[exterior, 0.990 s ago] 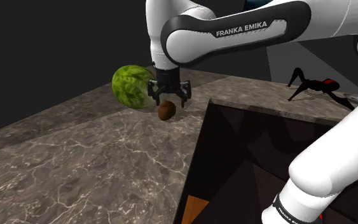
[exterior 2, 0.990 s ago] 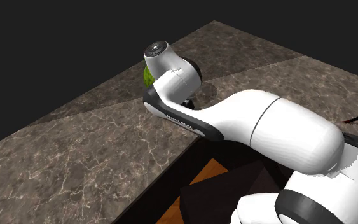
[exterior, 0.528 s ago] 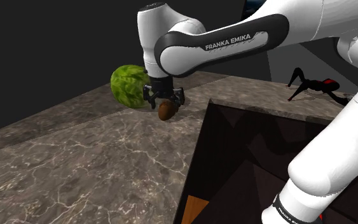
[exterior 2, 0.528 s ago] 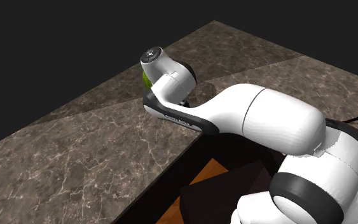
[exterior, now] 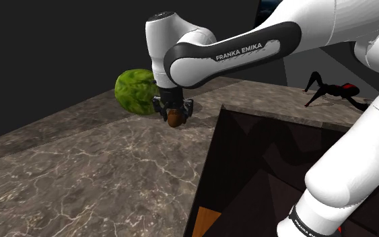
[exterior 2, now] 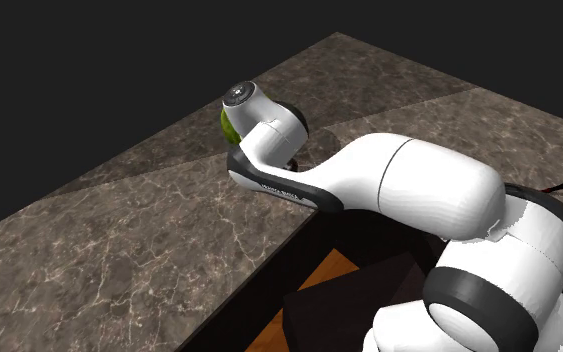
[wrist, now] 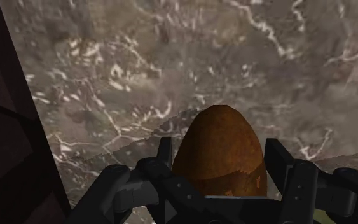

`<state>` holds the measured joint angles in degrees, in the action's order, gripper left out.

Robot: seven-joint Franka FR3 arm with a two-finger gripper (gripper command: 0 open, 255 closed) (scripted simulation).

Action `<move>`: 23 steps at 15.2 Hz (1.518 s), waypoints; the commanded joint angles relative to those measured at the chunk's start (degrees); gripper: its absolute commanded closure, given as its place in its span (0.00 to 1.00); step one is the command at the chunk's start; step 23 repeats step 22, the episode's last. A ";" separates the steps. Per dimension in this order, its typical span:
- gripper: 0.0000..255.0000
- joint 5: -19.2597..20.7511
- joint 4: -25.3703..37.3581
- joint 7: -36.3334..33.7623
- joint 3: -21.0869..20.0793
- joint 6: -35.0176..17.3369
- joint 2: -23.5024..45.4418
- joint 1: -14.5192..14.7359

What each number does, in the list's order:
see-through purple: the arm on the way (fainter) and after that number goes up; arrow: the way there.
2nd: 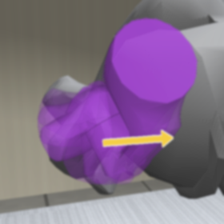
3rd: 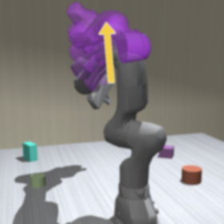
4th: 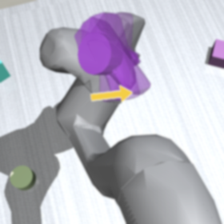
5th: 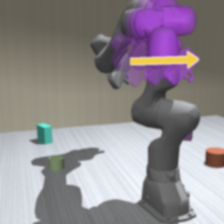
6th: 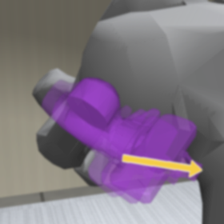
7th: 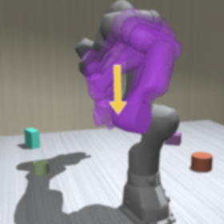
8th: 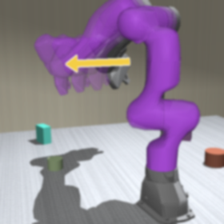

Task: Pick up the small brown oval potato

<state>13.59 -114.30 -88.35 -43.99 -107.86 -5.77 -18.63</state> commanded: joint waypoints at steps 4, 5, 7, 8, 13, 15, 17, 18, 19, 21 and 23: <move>1.00 0.00 -0.05 0.01 0.03 -0.04 0.03 -0.02; 1.00 -0.07 0.00 0.11 0.06 0.06 -0.08 -0.03; 1.00 -0.41 1.24 0.66 0.16 1.46 -0.41 -0.04; 1.00 -0.55 1.89 0.92 0.21 2.17 -0.55 -0.04; 1.00 -1.05 5.31 2.09 0.39 5.76 -1.01 -0.08; 1.00 -1.15 6.77 2.49 0.42 7.21 -1.07 -0.10; 1.00 -1.20 8.30 2.86 0.44 8.69 -1.06 -0.13; 1.00 -1.21 9.08 3.03 0.44 9.44 -1.03 -0.14; 1.00 -1.20 9.88 3.19 0.43 10.18 -0.99 -0.15; 1.00 -1.19 10.81 3.37 0.42 11.05 -0.93 -0.16; 1.00 -1.18 10.82 3.37 0.41 11.05 -0.92 -0.16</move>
